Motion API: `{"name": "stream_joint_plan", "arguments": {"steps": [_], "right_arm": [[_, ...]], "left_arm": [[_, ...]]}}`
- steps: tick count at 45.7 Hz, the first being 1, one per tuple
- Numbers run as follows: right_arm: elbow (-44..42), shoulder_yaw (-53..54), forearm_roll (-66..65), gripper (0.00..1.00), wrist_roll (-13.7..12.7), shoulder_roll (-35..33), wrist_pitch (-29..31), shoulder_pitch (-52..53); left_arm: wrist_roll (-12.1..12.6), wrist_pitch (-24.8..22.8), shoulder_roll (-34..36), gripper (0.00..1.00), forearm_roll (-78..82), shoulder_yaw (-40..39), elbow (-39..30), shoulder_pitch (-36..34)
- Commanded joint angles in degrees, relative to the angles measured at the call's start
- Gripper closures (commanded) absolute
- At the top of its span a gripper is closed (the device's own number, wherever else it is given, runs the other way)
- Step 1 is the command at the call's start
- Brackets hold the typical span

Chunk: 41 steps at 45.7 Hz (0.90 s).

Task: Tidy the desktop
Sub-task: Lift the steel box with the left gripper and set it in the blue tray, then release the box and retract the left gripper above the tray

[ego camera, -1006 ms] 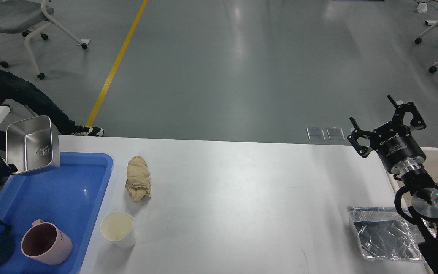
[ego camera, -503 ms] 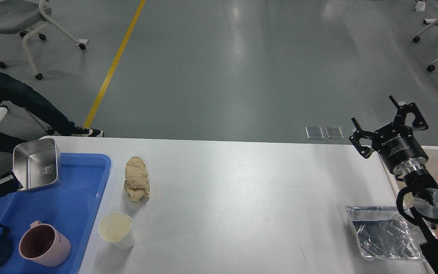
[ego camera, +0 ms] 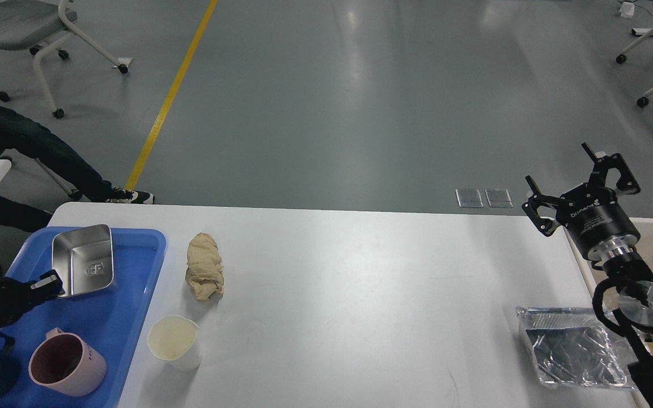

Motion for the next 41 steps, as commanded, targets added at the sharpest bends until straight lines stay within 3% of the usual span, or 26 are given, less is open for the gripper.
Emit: {"name": "stream_joint_plan", "arguments": {"steps": [1,5,9,15,18,20,32,41], "right_arm": [[0.0,0.0,0.0,0.0,0.0,0.1,0.1,0.0],[0.0,0.0,0.0,0.0,0.0,0.0,0.1,0.0],[0.0,0.1,0.0,0.0,0.0,0.0,0.0,0.0],[0.0,0.1,0.0,0.0,0.0,0.0,0.0,-0.1],[0.1,0.1,0.0,0.0,0.0,0.0,0.0,0.0],[0.1,0.2,0.0,0.0,0.0,0.0,0.1,0.0],[0.2,0.3,0.0,0.0,0.0,0.0,0.0,0.0],[0.7,0.2,0.1,0.0,-0.1,0.0,-0.5,0.1]], "left_arm": [[0.5,0.4,-0.6,0.73,-0.4,-0.2,0.5,0.5],[0.5,0.6,-1.4,0.72,-0.5,-0.2,0.5,0.5],[0.6,1.0,-1.7,0.62,-0.6,-0.3,0.5,0.5],[-0.3,0.8,-1.1,0.32,-0.9,-2.2,0.3,0.3],[-0.7,0.6,-0.6,0.15,-2.5,-6.6,0.3,0.2],[-1.3,0.1,0.3,0.09,-4.6,-10.8,0.3,0.3],[-2.8,-4.7,5.6,0.05,-18.7,-32.0,-0.2,1.4],[-3.3,-2.5,4.3,0.05,-30.4,-41.5,-3.9,4.4]]}}
